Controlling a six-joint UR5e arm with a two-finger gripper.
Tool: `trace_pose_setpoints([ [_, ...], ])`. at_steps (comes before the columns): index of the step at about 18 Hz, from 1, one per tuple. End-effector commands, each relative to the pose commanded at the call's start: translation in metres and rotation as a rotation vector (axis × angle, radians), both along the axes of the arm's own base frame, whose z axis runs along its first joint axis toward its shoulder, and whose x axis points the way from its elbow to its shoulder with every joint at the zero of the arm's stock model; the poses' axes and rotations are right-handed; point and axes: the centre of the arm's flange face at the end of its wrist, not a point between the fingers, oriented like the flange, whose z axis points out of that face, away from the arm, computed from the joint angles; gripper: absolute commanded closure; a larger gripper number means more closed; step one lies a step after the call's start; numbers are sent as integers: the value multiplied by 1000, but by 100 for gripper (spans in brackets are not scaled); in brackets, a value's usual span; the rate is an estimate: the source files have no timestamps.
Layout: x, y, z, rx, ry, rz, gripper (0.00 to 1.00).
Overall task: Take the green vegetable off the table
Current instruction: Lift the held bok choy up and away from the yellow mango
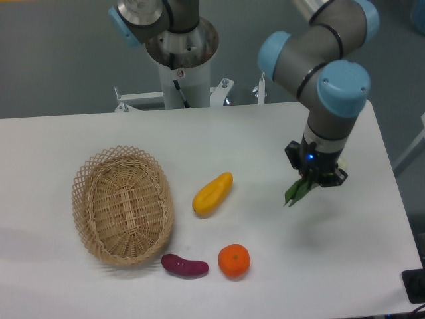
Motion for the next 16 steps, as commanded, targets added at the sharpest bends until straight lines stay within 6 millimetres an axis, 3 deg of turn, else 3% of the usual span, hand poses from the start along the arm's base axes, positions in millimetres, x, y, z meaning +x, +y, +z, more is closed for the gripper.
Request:
trace_pose_setpoints([
  [5, -12, 10, -1, -3, -2, -6, 97],
  [16, -14, 11, -4, -4, -5, -6, 97],
])
